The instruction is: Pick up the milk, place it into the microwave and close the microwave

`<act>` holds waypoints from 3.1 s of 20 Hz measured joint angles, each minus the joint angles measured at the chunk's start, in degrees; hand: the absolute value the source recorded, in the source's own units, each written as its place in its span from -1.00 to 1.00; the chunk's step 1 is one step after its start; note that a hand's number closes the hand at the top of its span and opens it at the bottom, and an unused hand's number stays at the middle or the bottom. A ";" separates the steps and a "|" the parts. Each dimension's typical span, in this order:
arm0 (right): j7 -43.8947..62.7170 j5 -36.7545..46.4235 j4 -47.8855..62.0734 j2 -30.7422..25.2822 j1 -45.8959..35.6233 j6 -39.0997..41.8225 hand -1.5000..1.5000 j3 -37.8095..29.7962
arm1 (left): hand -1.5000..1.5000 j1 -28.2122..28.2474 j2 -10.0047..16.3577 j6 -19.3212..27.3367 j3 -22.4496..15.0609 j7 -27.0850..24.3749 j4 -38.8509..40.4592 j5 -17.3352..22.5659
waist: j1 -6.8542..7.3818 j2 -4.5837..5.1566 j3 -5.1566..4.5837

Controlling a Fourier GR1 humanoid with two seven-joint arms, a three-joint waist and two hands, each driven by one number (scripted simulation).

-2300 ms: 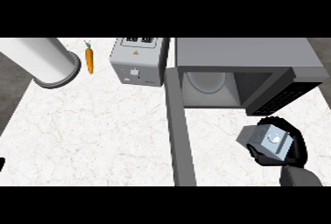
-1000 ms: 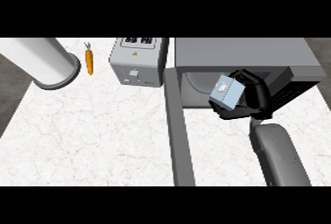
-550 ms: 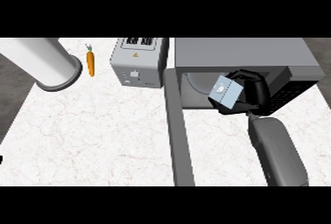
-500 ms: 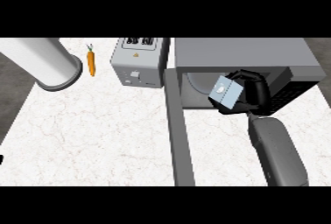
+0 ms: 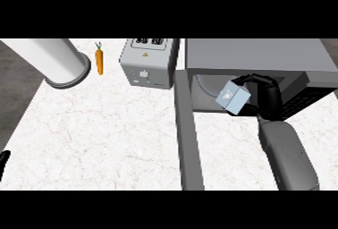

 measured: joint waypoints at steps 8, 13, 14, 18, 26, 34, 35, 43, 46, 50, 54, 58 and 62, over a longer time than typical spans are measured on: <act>-5.14 0.39 -0.53 0.02 1.32 -4.99 1.00 -1.95 | -1.00 -2.01 0.35 -0.18 -1.24 0.44 0.91 -1.05 | 2.20 0.42 -0.17; -7.43 0.12 -1.86 1.51 2.38 -10.12 1.00 -4.54 | -1.00 -2.93 1.01 -0.21 -1.26 0.58 0.97 -2.15 | 3.73 0.71 -0.41; -7.89 0.48 -2.18 1.60 2.62 -11.17 -1.00 -4.85 | -1.00 -3.22 1.24 -0.19 -1.22 0.64 0.83 -2.40 | 4.02 0.80 -0.43; -9.92 4.48 -3.38 0.31 4.17 -15.14 -1.00 -4.75 | -1.00 -3.89 1.79 -0.32 -1.43 0.90 0.85 -3.26 | 5.21 1.25 -0.74; -11.19 9.07 -5.20 -0.02 6.42 -19.57 -1.00 -5.57 | -1.00 -5.57 2.41 -0.42 -2.38 1.23 1.59 -5.21 | 6.75 1.79 -1.30; -11.11 8.29 -3.34 3.14 6.98 -17.74 -1.00 -4.53 | -1.00 -7.49 2.50 -0.83 -4.51 1.64 2.37 -6.51 | 8.32 2.39 -1.05; -11.75 8.28 -3.46 3.54 7.13 -17.36 -1.00 -4.13 | -1.00 -7.68 2.42 -0.82 -4.80 1.71 2.52 -6.70 | 8.34 2.29 -1.03; -10.44 7.76 -0.48 4.51 4.47 -17.19 -1.00 -4.82 | -1.00 -9.10 2.05 -0.46 -6.42 2.16 3.14 -8.27 | 7.97 2.09 -1.18; -9.74 8.08 0.55 4.42 3.40 -17.51 -1.00 -5.07 | -1.00 -9.50 1.74 -0.24 -7.20 2.24 3.28 -9.13 | 7.64 1.86 -1.29; -9.30 9.10 1.95 4.27 2.46 -17.86 -1.00 -4.88 | -1.00 -9.96 1.32 0.18 -8.07 2.47 3.52 -10.21 | 7.13 1.63 -1.38; -9.06 9.77 3.43 4.01 1.66 -17.42 -1.00 -4.43 | -1.00 -10.43 0.68 0.63 -9.22 2.73 3.27 -11.01 | 6.60 1.39 -1.37; -8.82 9.70 5.51 3.88 0.55 -16.32 -1.00 -4.06 | -1.00 -10.53 -0.03 1.17 -10.25 2.85 3.34 -12.12 | 5.97 1.17 -1.34; -8.68 9.08 7.26 4.36 -0.56 -15.26 -1.00 -4.01 | -1.00 -10.88 -0.69 1.87 -10.99 2.98 3.71 -13.23 | 5.09 0.89 -1.33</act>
